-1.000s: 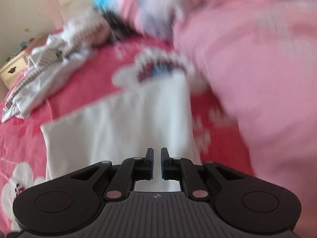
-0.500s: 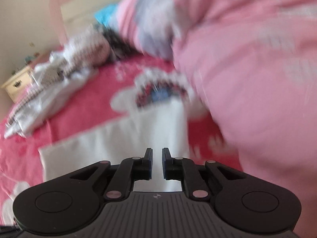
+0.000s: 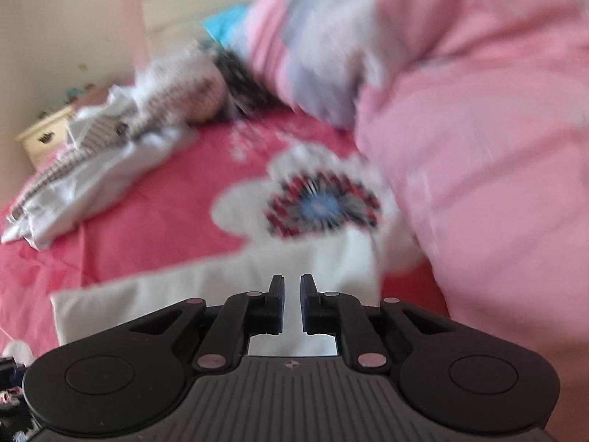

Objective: Fold clothes
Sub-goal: 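Open both grippers and lift them off the folded white sweatshirt, then move both open grippers to the end of the folded sweatshirt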

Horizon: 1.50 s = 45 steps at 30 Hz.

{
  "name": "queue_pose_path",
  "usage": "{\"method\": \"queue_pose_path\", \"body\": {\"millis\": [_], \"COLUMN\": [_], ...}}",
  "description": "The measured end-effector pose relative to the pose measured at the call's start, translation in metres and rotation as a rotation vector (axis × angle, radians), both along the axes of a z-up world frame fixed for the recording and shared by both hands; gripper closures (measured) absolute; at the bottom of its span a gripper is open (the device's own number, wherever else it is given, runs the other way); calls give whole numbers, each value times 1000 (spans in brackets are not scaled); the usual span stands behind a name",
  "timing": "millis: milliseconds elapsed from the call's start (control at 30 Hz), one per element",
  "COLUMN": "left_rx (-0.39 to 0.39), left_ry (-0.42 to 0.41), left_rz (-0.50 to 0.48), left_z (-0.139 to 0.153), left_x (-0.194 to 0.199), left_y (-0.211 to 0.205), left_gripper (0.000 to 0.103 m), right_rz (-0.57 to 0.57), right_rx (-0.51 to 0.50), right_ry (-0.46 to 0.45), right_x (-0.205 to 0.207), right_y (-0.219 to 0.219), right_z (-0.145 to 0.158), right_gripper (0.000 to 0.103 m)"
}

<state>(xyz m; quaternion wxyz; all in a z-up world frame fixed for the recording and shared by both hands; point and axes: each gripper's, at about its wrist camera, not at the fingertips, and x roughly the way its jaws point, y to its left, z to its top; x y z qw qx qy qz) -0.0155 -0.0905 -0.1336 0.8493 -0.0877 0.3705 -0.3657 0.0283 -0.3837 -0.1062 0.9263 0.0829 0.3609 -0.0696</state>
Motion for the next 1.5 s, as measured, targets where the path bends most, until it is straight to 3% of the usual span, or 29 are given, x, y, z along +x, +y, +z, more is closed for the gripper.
{"method": "queue_pose_path", "body": {"millis": [67, 133, 200, 267, 300, 433, 533, 700, 800, 1000, 1100, 1233, 1400, 1500], "left_rx": [-28, -7, 54, 80, 73, 97, 115, 95, 159, 163, 225, 163, 150, 67], "left_ry": [-34, -71, -50, -44, -66, -108, -147, -80, -85, -76, -103, -26, -39, -65], "left_rz": [17, 60, 93, 94, 87, 106, 155, 268, 239, 41, 45, 109, 200, 172], "left_z": [8, 10, -7, -28, -28, -13, -8, -11, -12, -15, -24, -21, -1, 17], "left_x": [10, 29, 52, 61, 57, 49, 50, 60, 64, 68, 75, 81, 69, 65], "left_y": [1, -4, -7, -4, -1, 8, 18, 56, 64, 36, 24, 38, 52, 45], "left_gripper": [65, 65, 65, 71, 71, 64, 62, 62, 62, 62, 57, 53, 53, 53], "right_rz": [2, -22, -33, -15, -12, -17, -28, -39, -44, -52, -53, -58, -62, -100], "right_rx": [-36, -25, 6, -36, -41, -24, -29, -25, -12, 2, 11, 34, 4, 12], "right_ry": [-14, 11, 15, 10, 0, -59, -11, -36, -37, -46, -50, -60, -105, -111], "right_x": [13, 22, 24, 23, 21, 14, 24, 19, 19, 15, 13, 8, 3, 5], "right_y": [-1, -12, -21, -14, -12, -13, -22, -19, -20, -22, -24, -27, -25, -32], "right_z": [-8, -25, -39, -31, -28, -15, -40, -40, -40, -40, -40, -36, -27, -31], "right_gripper": [93, 100, 100, 99, 94, 93, 96, 96, 96, 96, 96, 96, 94, 94]}}
